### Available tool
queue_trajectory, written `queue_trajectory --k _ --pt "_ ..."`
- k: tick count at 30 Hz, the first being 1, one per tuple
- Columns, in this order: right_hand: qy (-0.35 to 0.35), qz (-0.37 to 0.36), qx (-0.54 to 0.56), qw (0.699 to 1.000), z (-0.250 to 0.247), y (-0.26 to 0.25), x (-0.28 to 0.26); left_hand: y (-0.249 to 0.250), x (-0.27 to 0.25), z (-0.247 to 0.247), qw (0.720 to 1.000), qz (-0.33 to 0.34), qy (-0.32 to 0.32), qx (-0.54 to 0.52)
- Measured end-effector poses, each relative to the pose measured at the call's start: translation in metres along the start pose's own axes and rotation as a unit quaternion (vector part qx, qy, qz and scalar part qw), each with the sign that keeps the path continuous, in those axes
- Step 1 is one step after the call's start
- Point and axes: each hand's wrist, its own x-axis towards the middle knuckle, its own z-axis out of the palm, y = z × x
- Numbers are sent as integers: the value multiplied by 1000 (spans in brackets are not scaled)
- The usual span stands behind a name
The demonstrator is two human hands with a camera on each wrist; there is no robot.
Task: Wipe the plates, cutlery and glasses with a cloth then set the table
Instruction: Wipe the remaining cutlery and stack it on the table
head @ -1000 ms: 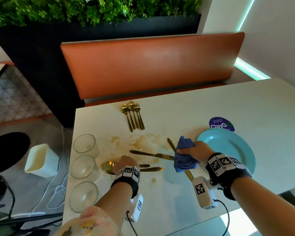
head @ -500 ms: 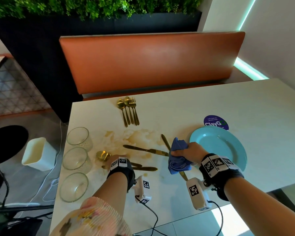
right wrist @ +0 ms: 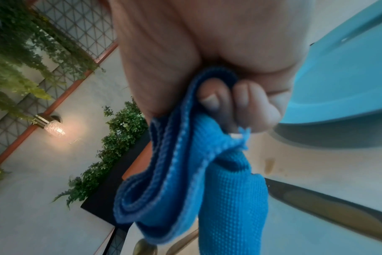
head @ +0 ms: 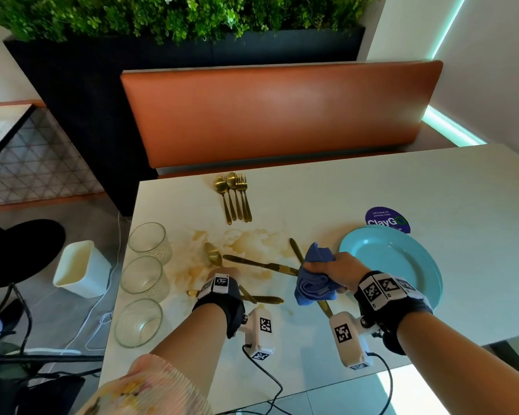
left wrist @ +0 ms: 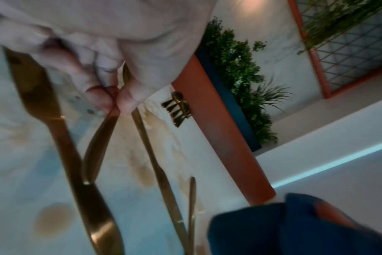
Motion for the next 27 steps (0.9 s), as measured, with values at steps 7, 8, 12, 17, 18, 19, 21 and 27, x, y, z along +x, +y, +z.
queue_trajectory --k 7,8,12,17,18,19,21,27 --pt "-23 -4 193 981 2 -1 -3 30 -32 27 971 157 -49 175" --pt "-20 -1 226 974 2 -3 -5 30 -40 30 971 177 -50 155" --pt "10 -17 324 946 2 -11 -11 35 -68 38 958 241 -66 140" --pt "15 -98 341 935 11 -19 -11 44 -92 39 912 317 -57 255" --pt "32 -94 337 936 11 -23 -11 46 -92 39 905 325 -53 270" --pt "58 -85 333 937 12 -27 -9 48 -93 38 900 332 -55 278" --pt "127 -58 273 952 7 -36 -4 53 -91 34 891 341 -66 292" --pt "192 -48 -31 980 -8 -60 -1 75 -73 17 903 315 -132 260"
